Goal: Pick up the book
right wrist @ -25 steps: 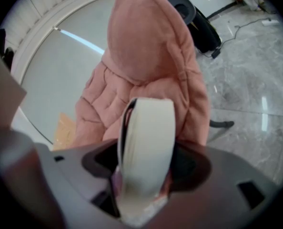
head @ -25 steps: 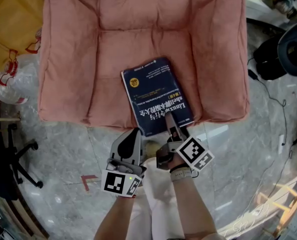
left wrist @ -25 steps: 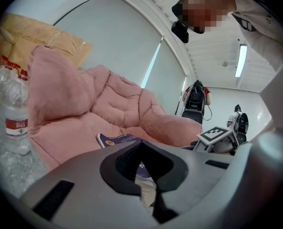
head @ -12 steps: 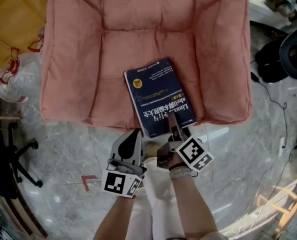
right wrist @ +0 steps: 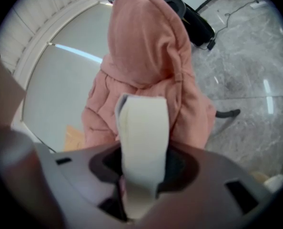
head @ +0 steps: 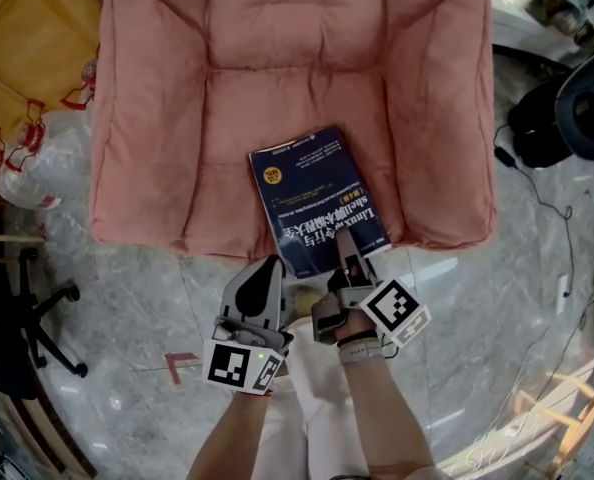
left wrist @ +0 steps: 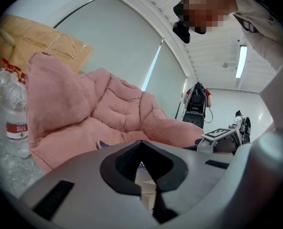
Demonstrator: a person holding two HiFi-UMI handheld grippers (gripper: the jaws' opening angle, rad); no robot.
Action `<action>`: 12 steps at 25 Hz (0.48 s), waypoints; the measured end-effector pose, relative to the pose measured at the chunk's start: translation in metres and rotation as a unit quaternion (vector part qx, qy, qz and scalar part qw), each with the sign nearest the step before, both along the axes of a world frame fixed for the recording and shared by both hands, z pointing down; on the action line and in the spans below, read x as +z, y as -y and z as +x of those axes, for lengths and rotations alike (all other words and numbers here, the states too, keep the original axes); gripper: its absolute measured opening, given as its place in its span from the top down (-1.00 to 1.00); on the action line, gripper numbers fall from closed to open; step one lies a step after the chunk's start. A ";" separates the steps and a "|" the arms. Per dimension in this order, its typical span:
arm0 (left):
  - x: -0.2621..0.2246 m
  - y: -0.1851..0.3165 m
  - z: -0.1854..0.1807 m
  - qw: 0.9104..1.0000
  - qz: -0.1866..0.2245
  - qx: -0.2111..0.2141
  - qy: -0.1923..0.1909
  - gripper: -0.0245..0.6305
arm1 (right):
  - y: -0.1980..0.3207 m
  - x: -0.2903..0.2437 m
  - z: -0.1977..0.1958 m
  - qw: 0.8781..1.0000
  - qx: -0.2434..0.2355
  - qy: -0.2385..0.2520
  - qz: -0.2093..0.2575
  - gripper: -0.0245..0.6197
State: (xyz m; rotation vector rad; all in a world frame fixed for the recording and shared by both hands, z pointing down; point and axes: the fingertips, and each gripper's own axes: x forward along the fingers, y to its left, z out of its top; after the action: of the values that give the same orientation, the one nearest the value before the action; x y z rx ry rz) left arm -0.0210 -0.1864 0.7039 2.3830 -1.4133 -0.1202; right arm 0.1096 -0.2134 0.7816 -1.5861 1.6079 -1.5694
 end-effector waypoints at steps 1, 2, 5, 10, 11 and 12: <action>-0.003 0.001 -0.001 1.000 0.001 -0.001 0.000 0.90 | 0.000 -0.003 0.000 1.000 0.003 0.005 -0.003 0.37; -0.006 0.001 -0.001 1.000 0.003 -0.003 0.000 0.90 | -0.001 -0.005 0.000 1.000 0.008 0.011 -0.009 0.37; -0.015 0.004 -0.003 1.000 0.007 -0.004 0.000 0.90 | -0.001 -0.014 -0.001 1.000 0.014 0.021 -0.012 0.38; -0.027 0.009 -0.006 1.000 0.010 -0.005 -0.001 0.90 | -0.002 -0.025 -0.003 1.000 0.008 0.020 -0.015 0.38; -0.029 0.009 -0.007 1.000 0.010 -0.005 -0.001 0.90 | -0.004 -0.026 -0.003 1.000 0.009 0.020 -0.020 0.38; -0.032 0.010 -0.007 1.000 0.010 -0.005 -0.002 0.90 | -0.006 -0.027 -0.003 0.999 0.009 0.021 -0.024 0.37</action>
State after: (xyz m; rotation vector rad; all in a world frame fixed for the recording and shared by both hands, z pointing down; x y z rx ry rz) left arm -0.0276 -0.1960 0.6721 2.3913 -1.4289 -0.1427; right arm 0.1069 -0.2076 0.7546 -1.5783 1.5401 -1.6319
